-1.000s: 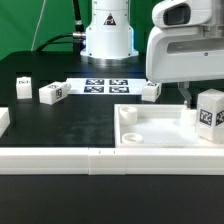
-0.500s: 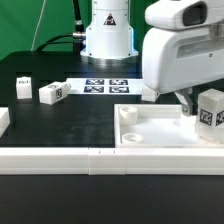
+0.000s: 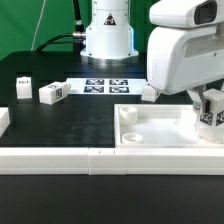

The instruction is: Assemble one leg

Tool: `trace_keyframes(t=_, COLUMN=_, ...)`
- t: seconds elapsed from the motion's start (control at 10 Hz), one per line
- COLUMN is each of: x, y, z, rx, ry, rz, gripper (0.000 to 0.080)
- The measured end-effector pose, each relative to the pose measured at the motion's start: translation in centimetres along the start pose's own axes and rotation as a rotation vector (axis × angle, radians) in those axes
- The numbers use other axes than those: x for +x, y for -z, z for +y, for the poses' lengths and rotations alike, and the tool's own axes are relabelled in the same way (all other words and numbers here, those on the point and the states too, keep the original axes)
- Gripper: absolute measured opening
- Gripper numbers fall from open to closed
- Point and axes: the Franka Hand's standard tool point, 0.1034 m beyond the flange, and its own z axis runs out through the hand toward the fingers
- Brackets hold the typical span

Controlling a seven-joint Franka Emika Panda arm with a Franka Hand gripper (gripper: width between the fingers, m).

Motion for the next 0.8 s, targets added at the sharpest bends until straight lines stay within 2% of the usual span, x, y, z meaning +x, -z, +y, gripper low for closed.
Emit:
trace_keyframes(t=0.4, x=0.01, y=0.00, z=-0.03, rx=0.001, ry=-0.025, rz=0.001, gripper=0.0289)
trace_keyframes(t=0.7, x=-0.41, y=-0.05, z=0.10, rx=0.024, ry=-0.499, rz=0.026, gripper=0.0290)
trace_keyframes(t=0.8, x=-0.44, y=-0.05, z=0.04, rx=0.021, ry=-0.593, rz=0.030, gripper=0.0290)
